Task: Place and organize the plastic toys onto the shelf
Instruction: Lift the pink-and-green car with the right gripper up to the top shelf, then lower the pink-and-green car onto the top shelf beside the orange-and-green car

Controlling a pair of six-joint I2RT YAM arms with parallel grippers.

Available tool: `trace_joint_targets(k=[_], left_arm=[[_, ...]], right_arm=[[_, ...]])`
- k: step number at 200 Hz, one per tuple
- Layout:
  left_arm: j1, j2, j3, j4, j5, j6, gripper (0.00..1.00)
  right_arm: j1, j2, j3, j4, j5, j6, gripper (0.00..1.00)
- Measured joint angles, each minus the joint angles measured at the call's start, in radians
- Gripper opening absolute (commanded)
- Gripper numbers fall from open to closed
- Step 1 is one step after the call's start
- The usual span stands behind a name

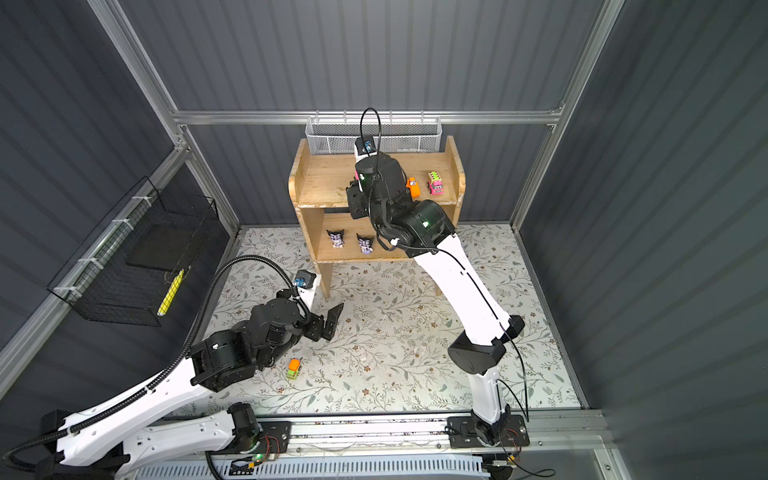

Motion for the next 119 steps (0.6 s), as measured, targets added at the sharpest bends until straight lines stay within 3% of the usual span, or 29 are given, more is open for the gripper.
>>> trace_joint_targets(k=[119], left_arm=[[0.000,-0.006,0.000,0.000,-0.013,0.008,1.00]], right_arm=[[-0.034,0.058,0.000,0.003,-0.053,0.038,0.36]])
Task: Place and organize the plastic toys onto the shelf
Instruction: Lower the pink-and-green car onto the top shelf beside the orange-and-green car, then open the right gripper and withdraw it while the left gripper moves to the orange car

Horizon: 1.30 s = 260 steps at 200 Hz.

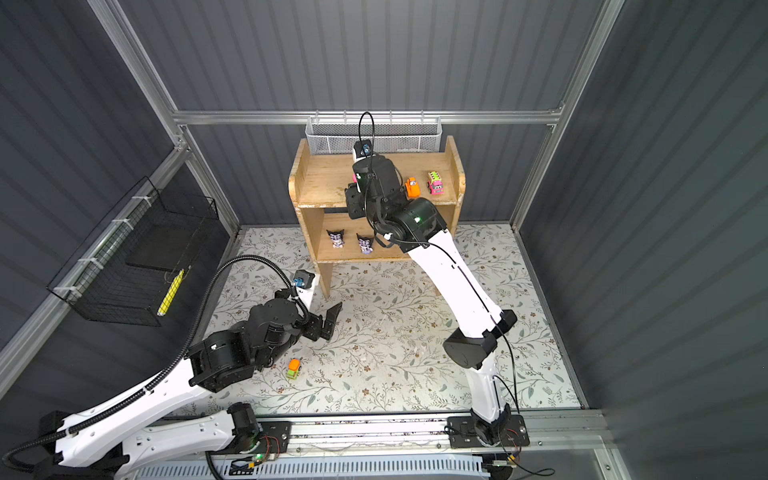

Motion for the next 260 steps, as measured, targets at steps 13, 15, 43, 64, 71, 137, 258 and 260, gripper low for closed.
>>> trace_joint_targets(k=[13,15,43,64,71,137,258,260], left_arm=[[0.000,-0.006,0.000,0.000,-0.002,0.000,1.00],[0.000,-0.006,0.000,0.000,-0.002,0.000,1.00],[0.000,-0.019,0.000,0.000,-0.009,0.003,1.00],[0.000,-0.022,0.000,0.000,-0.011,0.004,1.00],[0.000,-0.022,0.000,0.000,-0.012,0.007,1.00],[0.000,-0.022,0.000,-0.003,-0.020,0.019,1.00],[0.000,-0.031,0.000,-0.026,-0.041,0.022,1.00],[0.000,-0.031,0.000,-0.027,-0.042,0.022,1.00]], right_arm=[[-0.002,0.007,0.000,0.001,-0.002,0.004,0.37],[-0.003,0.008,0.000,0.001,-0.002,0.004,0.37],[-0.009,0.009,0.000,0.004,-0.004,0.008,0.36],[-0.016,0.009,0.000,0.004,-0.004,0.010,0.37],[-0.018,0.009,0.000,0.004,-0.004,0.011,0.36],[-0.028,0.009,0.000,0.008,-0.004,0.015,0.41],[-0.018,0.009,0.016,0.032,-0.021,-0.006,0.66],[-0.016,0.009,0.016,0.033,-0.021,-0.004,0.66]])
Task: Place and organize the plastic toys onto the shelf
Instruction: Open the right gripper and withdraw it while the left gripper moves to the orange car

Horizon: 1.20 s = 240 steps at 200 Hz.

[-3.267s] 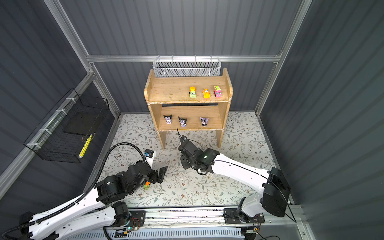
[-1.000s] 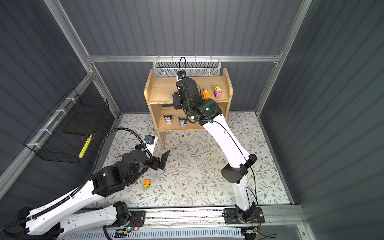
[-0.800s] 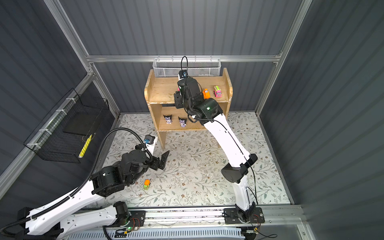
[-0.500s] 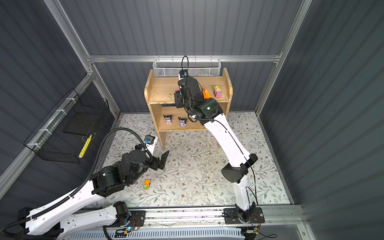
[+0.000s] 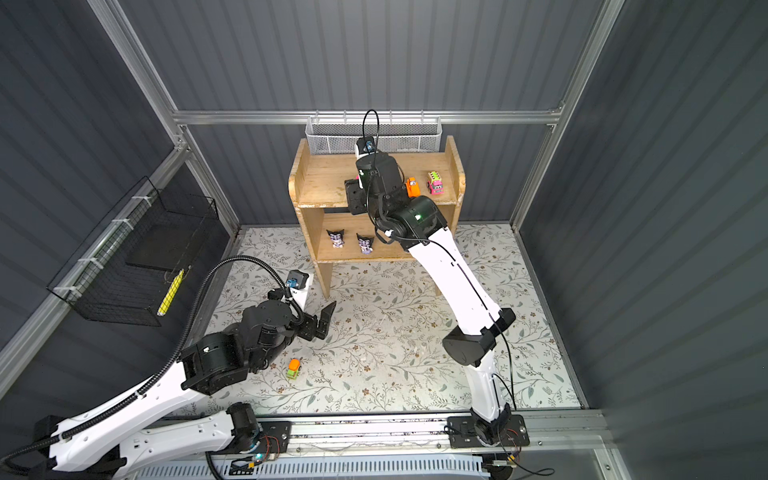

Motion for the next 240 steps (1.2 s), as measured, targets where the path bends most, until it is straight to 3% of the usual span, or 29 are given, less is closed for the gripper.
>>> trace_joint_targets(k=[59,107,165,240], left_arm=[[0.000,-0.006,0.012,-0.036,-0.033,-0.017,1.00],[0.000,-0.056,0.005,-0.120,-0.063,-0.119,1.00],[0.000,-0.180,-0.156,-0.257,-0.079,-0.356,1.00],[0.000,-0.206,-0.385,-0.312,-0.031,-0.624,0.96]], right_arm=[[0.038,-0.044,-0.003,0.016,0.011,-0.054,0.76],[0.089,-0.231,-0.163,0.049,0.033,-0.078,0.81],[0.161,-0.544,-0.657,0.136,0.022,-0.055,0.88],[0.225,-0.910,-1.359,0.229,-0.057,0.102,0.99]])
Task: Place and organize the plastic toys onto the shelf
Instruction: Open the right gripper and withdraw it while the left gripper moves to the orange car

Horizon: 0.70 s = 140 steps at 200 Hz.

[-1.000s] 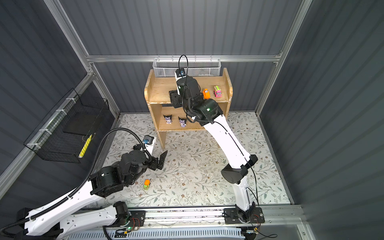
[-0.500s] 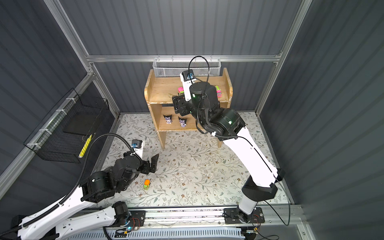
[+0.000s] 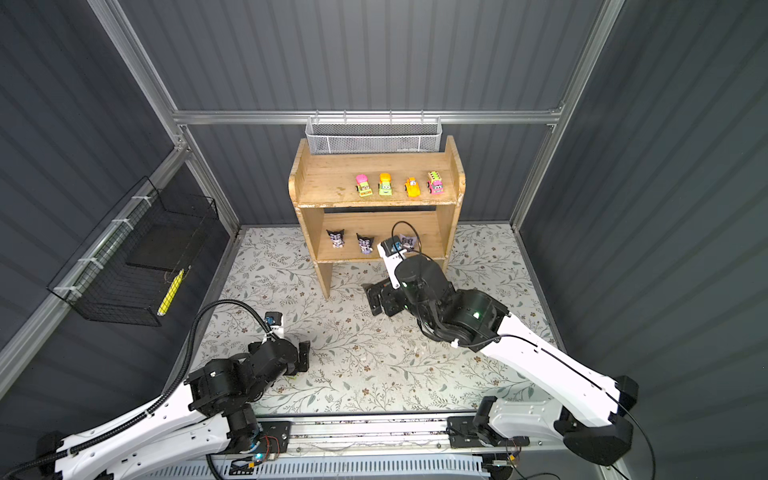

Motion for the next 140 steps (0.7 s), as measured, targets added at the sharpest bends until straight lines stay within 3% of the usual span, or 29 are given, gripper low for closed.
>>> trace_joint_targets(k=[58,97,140], left_arm=[[0.000,0.051,-0.143,0.045,0.043,-0.178,0.93],[0.000,0.098,-0.248,0.113,0.066,-0.251,0.91],[0.000,0.151,-0.252,0.159,0.066,-0.284,0.92]], right_arm=[[0.033,-0.196,-0.284,0.058,-0.087,0.121,0.99],[0.033,-0.212,-0.330,0.083,-0.115,0.137,0.99],[0.033,-0.220,-0.347,0.108,-0.121,0.134,0.99]])
